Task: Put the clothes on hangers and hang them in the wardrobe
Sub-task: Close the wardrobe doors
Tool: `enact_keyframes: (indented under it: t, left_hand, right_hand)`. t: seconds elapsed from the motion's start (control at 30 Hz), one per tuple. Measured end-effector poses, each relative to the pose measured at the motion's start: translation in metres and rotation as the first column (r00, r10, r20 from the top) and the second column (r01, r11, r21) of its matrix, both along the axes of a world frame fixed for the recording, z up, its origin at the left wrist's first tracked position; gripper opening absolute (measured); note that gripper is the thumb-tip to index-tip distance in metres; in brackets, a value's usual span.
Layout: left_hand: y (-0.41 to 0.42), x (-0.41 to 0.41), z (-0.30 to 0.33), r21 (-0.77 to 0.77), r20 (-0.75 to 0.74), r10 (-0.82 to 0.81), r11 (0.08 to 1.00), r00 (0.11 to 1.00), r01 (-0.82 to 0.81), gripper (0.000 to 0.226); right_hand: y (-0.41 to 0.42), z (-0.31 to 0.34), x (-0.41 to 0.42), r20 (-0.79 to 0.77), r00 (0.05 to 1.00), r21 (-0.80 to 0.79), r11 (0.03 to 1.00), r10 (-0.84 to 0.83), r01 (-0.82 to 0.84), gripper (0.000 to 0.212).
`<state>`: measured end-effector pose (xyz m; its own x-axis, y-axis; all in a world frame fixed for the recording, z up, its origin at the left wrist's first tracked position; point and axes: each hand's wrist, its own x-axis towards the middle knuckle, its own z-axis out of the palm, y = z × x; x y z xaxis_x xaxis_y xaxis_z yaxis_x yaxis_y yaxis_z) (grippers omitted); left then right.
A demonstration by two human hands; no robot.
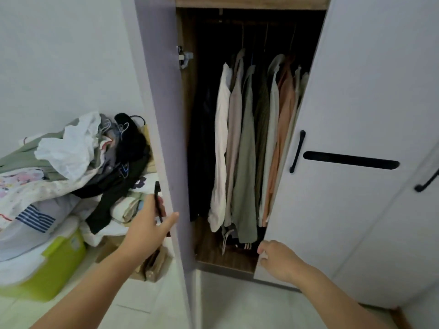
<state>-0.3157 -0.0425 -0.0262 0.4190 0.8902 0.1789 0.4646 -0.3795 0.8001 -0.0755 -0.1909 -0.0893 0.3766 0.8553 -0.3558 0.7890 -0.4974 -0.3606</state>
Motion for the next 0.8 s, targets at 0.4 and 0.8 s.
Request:
enact_keyframes:
  t: [0.4,0.8]
  left_hand:
    - [-0.028,0.197,0.002,0.13,-0.086,-0.058,0.989,0.995,0.069,0.022]
    - [0.004,0.335,0.006,0.078,-0.087,0.03,0.997,0.996,-0.023,0.024]
  right_hand:
    - [-0.074,0.004,0.126,0.012,0.99,-0.002,0.99,-0.139,0.139,0.032]
    - [-0.091,0.014,0.229,0.019,0.974,0.049,0.973,-0.227,0.225,0.032]
